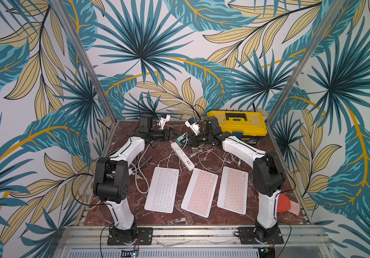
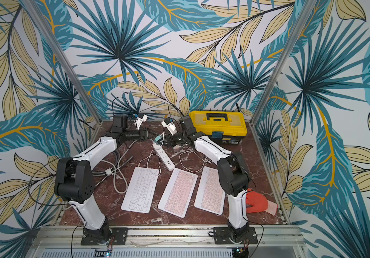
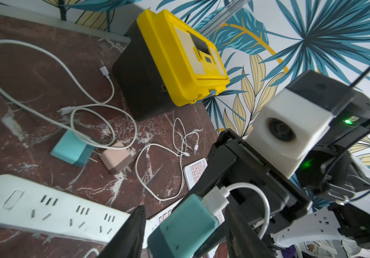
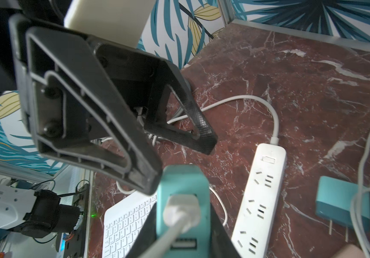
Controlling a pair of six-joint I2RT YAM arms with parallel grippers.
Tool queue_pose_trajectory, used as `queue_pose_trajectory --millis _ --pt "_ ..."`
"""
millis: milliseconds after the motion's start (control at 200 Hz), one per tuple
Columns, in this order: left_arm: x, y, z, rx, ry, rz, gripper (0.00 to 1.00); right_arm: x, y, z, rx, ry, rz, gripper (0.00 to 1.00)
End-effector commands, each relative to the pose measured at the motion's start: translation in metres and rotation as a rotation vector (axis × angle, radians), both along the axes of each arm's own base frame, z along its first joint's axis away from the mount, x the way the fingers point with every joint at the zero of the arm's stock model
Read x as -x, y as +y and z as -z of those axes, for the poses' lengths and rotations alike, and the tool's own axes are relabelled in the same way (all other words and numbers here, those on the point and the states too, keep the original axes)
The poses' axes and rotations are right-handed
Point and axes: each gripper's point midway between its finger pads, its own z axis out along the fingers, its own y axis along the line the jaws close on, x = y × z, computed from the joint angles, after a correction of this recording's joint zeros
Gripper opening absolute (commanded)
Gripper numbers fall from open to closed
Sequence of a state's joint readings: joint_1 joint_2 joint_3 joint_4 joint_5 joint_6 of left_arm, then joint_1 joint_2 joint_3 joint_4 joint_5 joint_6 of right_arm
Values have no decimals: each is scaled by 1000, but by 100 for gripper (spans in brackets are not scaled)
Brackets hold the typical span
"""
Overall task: Unplug the wireless keyboard
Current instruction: Remove the power cord from the plug.
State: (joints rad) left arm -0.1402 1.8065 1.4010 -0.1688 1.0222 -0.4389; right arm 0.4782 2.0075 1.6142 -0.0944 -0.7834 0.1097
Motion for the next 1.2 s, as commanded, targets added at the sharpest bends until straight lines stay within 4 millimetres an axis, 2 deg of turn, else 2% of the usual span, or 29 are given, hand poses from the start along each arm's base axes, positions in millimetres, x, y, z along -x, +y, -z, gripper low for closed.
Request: queue_pose_trajectory --millis 0,175,335,541,726,986,1091,1197 --pt "3 -4 -28 62 -43 63 60 5 5 -23 -114 6 -36 12" --pt "3 -6 -26 73 -25 75 61 -3 3 -40 -246 55 -38 12" --pt "13 -7 -29 93 -14 107 61 -9 -3 -43 -318 84 -42 12" --pt "24 -8 -26 105 0 133 57 -7 -1 -42 -341 108 -87 11" --pt "25 -9 -30 111 -2 140 37 -4 1 -34 -342 138 -114 11" --pt "26 -9 -36 120 -6 149 28 -4 1 -25 -348 168 -118 12" --pt "27 -10 -36 127 2 159 14 -5 2 -30 -371 167 -126 16" --pt "31 -11 -38 132 -4 173 11 -6 3 -30 -377 170 -125 23"
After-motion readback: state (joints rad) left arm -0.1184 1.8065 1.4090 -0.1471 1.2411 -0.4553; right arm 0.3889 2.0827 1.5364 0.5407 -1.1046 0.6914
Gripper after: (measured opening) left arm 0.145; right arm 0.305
